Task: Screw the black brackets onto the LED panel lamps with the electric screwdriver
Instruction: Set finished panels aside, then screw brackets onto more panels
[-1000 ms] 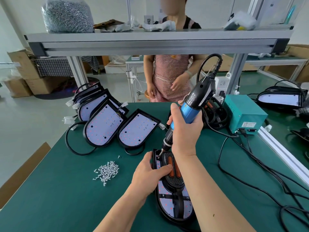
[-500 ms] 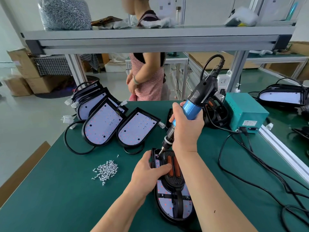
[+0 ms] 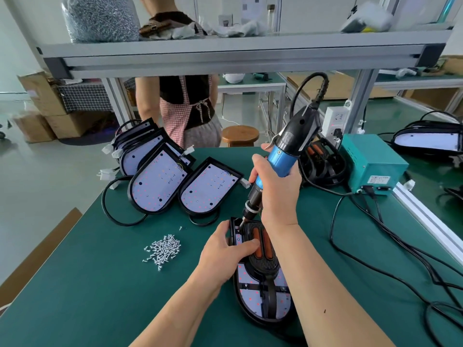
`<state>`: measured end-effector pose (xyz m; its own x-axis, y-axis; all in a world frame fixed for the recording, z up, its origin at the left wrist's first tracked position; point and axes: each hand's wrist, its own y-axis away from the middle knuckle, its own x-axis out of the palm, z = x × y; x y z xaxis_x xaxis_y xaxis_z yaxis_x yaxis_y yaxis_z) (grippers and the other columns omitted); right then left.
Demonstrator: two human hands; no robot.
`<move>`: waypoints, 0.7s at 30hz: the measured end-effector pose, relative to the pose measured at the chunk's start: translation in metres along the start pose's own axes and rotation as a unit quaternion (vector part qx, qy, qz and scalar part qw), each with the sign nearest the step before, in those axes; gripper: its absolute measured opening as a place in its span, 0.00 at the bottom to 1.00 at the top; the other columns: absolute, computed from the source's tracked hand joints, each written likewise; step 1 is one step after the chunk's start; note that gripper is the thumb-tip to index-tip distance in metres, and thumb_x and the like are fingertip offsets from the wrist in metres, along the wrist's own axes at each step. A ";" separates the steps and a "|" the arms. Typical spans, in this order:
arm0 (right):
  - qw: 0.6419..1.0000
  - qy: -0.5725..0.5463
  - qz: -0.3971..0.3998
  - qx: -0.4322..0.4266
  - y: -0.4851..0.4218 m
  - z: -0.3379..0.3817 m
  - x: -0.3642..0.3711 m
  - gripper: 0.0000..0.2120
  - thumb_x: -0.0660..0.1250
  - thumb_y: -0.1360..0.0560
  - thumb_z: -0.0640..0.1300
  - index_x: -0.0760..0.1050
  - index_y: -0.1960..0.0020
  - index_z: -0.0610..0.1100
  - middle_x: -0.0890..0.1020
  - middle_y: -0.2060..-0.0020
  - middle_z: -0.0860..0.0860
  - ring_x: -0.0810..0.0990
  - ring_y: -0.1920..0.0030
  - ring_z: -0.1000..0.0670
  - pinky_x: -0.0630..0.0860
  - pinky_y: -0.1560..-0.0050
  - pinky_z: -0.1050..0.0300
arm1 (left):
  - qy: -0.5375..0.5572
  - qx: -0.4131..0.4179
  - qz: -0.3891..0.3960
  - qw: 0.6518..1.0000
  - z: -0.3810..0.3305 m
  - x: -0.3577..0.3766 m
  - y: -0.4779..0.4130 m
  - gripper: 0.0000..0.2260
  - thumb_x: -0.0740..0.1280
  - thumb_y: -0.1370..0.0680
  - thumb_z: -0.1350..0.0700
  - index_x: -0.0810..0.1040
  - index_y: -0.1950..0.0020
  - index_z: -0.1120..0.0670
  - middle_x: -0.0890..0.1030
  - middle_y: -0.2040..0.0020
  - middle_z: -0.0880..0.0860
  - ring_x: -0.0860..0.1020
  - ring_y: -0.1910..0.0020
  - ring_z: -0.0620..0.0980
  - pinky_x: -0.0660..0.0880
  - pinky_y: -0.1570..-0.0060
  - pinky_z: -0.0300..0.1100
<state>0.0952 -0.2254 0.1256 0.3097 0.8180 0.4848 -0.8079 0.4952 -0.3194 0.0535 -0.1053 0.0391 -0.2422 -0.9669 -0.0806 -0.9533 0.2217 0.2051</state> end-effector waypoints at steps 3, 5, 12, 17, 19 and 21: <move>0.999 -0.042 -0.012 0.008 -0.001 0.006 -0.006 0.13 0.72 0.28 0.40 0.76 0.44 0.42 0.74 0.70 0.45 0.73 0.71 0.51 0.73 0.64 0.61 | 0.001 0.001 0.004 1.000 -0.002 0.000 0.001 0.18 0.78 0.35 0.49 0.79 0.47 0.42 0.87 0.50 0.50 0.85 0.49 0.54 0.79 0.41 0.56; 0.998 -0.057 -0.012 0.000 0.000 0.009 -0.009 0.11 0.71 0.27 0.39 0.76 0.45 0.43 0.73 0.71 0.44 0.73 0.71 0.51 0.74 0.64 0.63 | 0.002 -0.001 0.007 1.000 -0.004 0.000 0.003 0.18 0.78 0.35 0.49 0.79 0.48 0.42 0.87 0.51 0.51 0.85 0.50 0.54 0.79 0.41 0.57; 0.998 -0.061 0.027 -0.011 0.012 0.033 -0.010 0.09 0.70 0.27 0.37 0.76 0.47 0.42 0.71 0.68 0.41 0.73 0.70 0.50 0.74 0.63 0.61 | -0.011 -0.001 0.009 1.000 -0.011 0.000 0.007 0.21 0.77 0.34 0.50 0.77 0.44 0.49 0.87 0.52 0.50 0.86 0.51 0.53 0.79 0.41 0.55; 0.996 -0.075 -0.013 -0.038 0.003 0.067 -0.025 0.07 0.71 0.25 0.39 0.75 0.50 0.44 0.74 0.71 0.48 0.73 0.72 0.51 0.73 0.66 0.59 | -0.027 -0.006 0.004 1.000 -0.014 -0.001 0.010 0.20 0.77 0.32 0.51 0.76 0.43 0.49 0.87 0.51 0.48 0.85 0.51 0.51 0.79 0.41 0.54; 0.995 -0.074 -0.070 -0.004 -0.003 0.073 -0.043 0.08 0.72 0.25 0.42 0.73 0.51 0.46 0.75 0.71 0.50 0.74 0.73 0.52 0.73 0.68 0.63 | -0.033 -0.007 0.007 0.999 -0.016 -0.002 0.011 0.19 0.77 0.31 0.51 0.76 0.42 0.47 0.87 0.51 0.47 0.85 0.50 0.49 0.78 0.40 0.54; 0.989 -0.053 -0.129 0.046 -0.006 0.072 -0.068 0.10 0.73 0.24 0.46 0.72 0.50 0.46 0.76 0.70 0.50 0.74 0.72 0.53 0.73 0.69 0.64 | -0.039 -0.006 0.015 0.999 -0.019 -0.003 0.013 0.21 0.77 0.30 0.50 0.76 0.39 0.47 0.86 0.49 0.46 0.85 0.49 0.48 0.77 0.38 0.52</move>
<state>0.0430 -0.3049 0.1534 0.4616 0.6294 0.6252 -0.7524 0.6511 -0.0999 0.0452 -0.1016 0.0607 -0.2852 -0.9467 -0.1496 -0.9430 0.2493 0.2203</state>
